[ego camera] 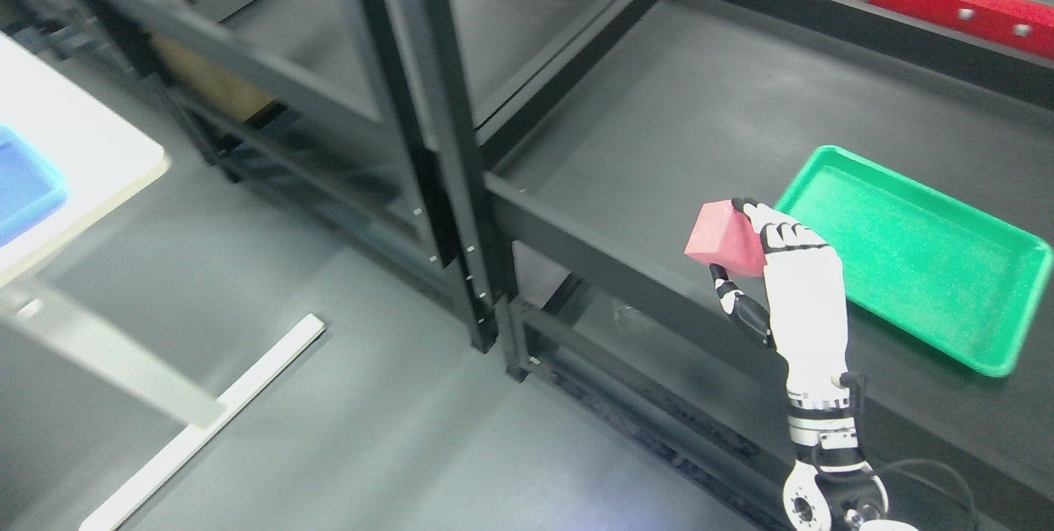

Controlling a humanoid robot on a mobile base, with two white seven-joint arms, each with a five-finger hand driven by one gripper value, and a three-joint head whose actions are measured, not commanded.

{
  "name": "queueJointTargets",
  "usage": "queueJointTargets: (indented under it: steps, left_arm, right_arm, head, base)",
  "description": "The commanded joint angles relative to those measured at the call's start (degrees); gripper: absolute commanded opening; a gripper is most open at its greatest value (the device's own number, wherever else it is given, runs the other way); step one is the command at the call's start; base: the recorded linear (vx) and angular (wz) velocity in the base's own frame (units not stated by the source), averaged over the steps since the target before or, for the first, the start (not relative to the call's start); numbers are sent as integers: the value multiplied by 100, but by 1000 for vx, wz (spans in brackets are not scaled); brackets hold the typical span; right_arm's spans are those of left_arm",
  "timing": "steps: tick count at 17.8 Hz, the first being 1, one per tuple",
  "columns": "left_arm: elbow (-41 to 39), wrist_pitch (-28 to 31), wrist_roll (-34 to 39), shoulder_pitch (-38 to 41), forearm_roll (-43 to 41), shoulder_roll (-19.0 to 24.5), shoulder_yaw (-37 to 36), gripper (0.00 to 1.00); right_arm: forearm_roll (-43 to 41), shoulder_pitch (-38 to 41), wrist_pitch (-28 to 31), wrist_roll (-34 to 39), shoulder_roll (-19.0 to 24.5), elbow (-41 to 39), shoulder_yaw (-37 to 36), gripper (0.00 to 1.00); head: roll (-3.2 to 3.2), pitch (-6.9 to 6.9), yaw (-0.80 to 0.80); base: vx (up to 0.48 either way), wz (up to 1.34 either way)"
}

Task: Pick pink block from left shelf to tray
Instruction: 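Turn and carry the held block toward the blue tray on the table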

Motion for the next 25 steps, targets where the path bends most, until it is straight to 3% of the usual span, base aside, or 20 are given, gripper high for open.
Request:
queueJointTargets:
  steps: [1,14,25]
  left_arm:
    - [-100,-3,3,-167,0,100,0,100]
    - [-100,-3,3,-167,0,100,0,100]
    - [-100,-3,3,-167,0,100,0,100]
  right_arm:
    - [-70,28,-1,-3,-101,-50,-15,3]
    - [-70,28,-54,-3,-101,-50,-6,3]
    - [-70,28,-63,6,-101,-50,-6,3]
  head:
    - [0,0,0]
    - [0,1,0]
    - [0,3,0]
  base:
    - [-215,595]
    - [-187,666]
    - [21,484]
